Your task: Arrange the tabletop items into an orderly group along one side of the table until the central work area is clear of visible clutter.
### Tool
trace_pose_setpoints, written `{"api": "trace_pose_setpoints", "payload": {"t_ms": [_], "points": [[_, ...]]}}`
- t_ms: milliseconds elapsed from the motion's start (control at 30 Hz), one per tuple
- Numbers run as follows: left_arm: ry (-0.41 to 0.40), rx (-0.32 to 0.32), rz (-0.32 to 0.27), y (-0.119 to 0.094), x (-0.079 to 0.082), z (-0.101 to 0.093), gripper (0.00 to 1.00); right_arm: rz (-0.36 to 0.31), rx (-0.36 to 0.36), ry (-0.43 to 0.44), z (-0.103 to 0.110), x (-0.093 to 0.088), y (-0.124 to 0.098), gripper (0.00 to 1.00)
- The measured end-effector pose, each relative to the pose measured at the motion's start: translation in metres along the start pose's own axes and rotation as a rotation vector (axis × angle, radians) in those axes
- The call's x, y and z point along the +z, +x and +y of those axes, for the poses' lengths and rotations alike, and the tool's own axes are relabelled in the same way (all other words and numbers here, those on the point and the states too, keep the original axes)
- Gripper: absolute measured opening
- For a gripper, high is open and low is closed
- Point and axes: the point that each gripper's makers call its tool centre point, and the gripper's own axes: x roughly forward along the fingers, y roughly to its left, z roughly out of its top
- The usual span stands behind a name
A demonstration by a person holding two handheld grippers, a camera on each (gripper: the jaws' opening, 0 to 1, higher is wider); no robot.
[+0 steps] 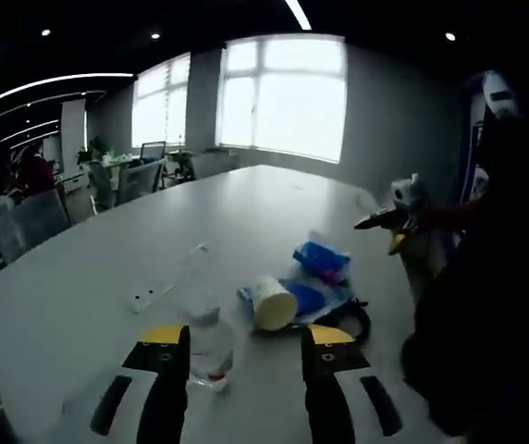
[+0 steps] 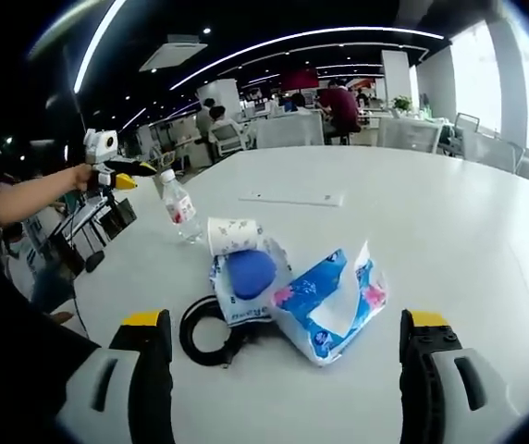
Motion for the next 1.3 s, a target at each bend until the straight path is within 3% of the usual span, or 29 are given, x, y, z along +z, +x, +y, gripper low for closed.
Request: {"api": "trace_pose_setpoints", "payload": {"t_ms": [567, 800, 1000, 1300], "points": [[-0.137, 0.129, -0.02, -0.007, -0.033, -0.084, 0.62, -0.021, 0.038, -0.029, 0.007, 0.011, 0.005, 1.0], [-0.202, 0.238, -0.04, -0.019, -0.043, -0.092, 0.69, -0.022, 0.049, -0.041, 0.005, 0.013, 0.009, 1.0], [-0.204, 0.29, -0.029, -0.026, -0.053, -0.1, 0.74, -0.026, 0.046, -0.05, 0.002, 0.017, 0.013, 1.0], [-0.208, 0.329, -0.043, -0.026, -0.053, -0.106, 0.84, -0.011, 0.013, -0.068, -0.007, 0.017, 0.012, 1.0]]}}
